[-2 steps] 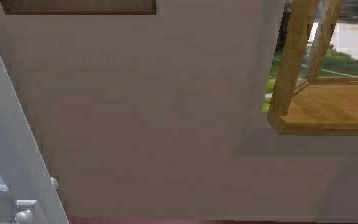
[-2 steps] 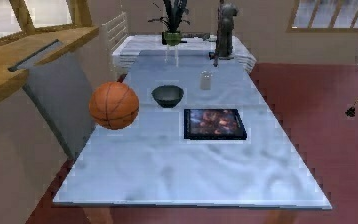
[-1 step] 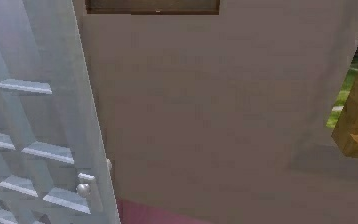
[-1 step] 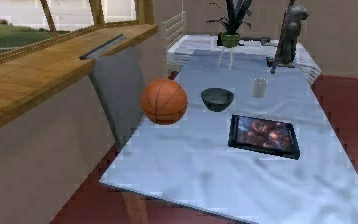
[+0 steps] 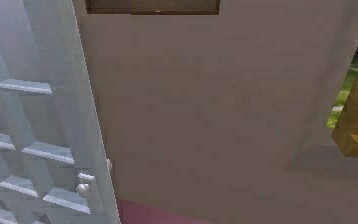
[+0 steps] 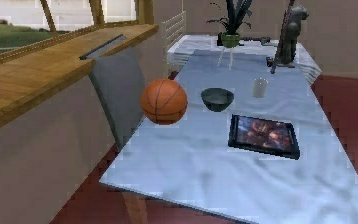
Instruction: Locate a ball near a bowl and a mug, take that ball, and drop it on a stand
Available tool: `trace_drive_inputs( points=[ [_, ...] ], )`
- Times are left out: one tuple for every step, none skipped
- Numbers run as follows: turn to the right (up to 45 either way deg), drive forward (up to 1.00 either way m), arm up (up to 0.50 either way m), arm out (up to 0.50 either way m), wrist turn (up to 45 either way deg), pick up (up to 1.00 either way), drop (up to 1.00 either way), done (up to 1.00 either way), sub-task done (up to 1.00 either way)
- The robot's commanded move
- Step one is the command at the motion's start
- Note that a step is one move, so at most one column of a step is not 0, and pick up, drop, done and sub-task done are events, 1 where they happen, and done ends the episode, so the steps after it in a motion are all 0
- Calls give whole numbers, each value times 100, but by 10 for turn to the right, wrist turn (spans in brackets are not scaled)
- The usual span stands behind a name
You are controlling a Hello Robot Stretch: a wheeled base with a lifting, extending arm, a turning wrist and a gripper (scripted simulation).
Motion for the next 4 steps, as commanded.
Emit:
trace_drive_inputs(
  points=[
    [0, 0, 38, 0, 0, 0, 0, 0, 0],
    [0, 0, 0, 50, 0, 0, 0, 0, 0],
    [0, 0, 0, 0, 450, 0, 0, 0, 0],
    [0, 0, 0, 0, 450, 0, 0, 0, 0]
  ],
)
